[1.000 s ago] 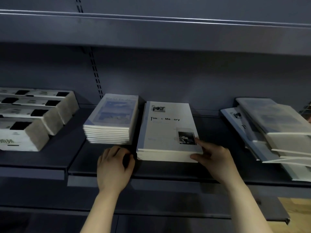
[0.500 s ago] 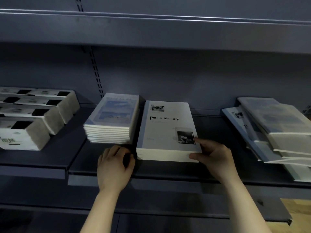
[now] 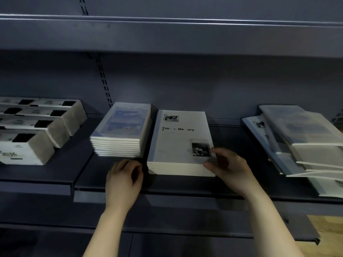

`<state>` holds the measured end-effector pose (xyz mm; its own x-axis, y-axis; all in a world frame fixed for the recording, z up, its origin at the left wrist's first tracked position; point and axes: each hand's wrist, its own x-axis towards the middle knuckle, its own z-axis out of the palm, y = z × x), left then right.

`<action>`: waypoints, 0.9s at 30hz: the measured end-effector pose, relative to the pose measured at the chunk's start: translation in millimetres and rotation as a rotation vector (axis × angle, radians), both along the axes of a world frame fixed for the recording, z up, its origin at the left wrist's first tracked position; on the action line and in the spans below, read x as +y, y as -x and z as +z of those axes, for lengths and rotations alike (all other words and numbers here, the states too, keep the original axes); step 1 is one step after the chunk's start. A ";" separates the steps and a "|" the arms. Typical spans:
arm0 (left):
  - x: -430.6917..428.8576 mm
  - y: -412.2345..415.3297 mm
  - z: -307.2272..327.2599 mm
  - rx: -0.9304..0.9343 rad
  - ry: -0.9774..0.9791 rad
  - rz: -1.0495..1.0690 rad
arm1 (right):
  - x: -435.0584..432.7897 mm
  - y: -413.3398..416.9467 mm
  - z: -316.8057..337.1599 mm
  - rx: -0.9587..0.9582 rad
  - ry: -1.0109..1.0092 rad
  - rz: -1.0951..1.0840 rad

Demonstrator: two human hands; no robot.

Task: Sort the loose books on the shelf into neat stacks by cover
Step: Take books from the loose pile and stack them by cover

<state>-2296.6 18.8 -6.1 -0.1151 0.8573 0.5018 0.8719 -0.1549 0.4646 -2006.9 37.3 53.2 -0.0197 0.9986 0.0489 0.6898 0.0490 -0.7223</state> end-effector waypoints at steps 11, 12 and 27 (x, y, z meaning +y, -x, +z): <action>-6.5 -60.3 42.8 -0.032 -0.066 0.003 | -4.9 -52.3 28.8 0.045 -0.139 0.015; -6.0 -69.1 45.3 0.008 -0.056 0.004 | -4.6 -60.9 32.3 0.048 -0.195 -0.009; 8.1 -240.1 46.8 0.092 -0.061 -0.205 | 13.0 -253.6 44.9 -0.212 -0.356 -0.507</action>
<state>-2056.5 26.9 40.6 0.1067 0.8256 0.5541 0.8578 -0.3582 0.3686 -1753.3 50.3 98.1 0.4034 0.8101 0.4255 0.8162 -0.1084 -0.5675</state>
